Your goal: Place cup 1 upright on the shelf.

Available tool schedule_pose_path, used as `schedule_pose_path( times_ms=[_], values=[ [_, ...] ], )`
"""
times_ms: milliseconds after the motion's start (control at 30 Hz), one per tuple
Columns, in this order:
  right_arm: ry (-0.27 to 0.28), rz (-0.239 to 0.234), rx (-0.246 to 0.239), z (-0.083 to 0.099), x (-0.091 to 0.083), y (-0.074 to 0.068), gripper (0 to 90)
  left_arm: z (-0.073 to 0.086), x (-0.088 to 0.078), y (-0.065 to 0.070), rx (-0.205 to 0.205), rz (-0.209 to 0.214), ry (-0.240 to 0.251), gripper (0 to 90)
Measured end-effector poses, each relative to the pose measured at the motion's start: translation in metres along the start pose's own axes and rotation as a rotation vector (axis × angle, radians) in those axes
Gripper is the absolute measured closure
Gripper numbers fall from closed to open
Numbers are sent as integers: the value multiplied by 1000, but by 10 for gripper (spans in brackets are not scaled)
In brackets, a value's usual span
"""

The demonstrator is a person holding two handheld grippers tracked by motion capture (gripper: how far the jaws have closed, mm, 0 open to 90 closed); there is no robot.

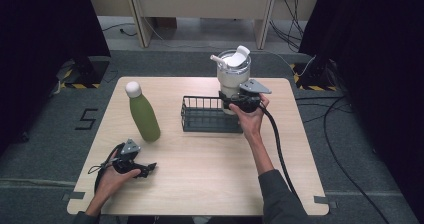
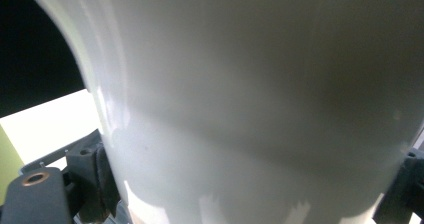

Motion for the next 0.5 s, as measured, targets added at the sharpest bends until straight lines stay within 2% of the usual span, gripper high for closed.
schedule_pose_path(
  times_ms=[500],
  values=[
    [-9, -6, 3, 14, 9, -5, 116, 0, 0, 0, 0, 1, 0, 0]
  ],
)
Point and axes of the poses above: each handheld gripper's, and its own axes: x roughly forward along the jaws, z roughly out of its underside, y roughly to its right, the point moved 4 cm from there along x, roughly forward along the jaws, and after that the axes turned 15 degrees about -x, right-handed, at the moved point
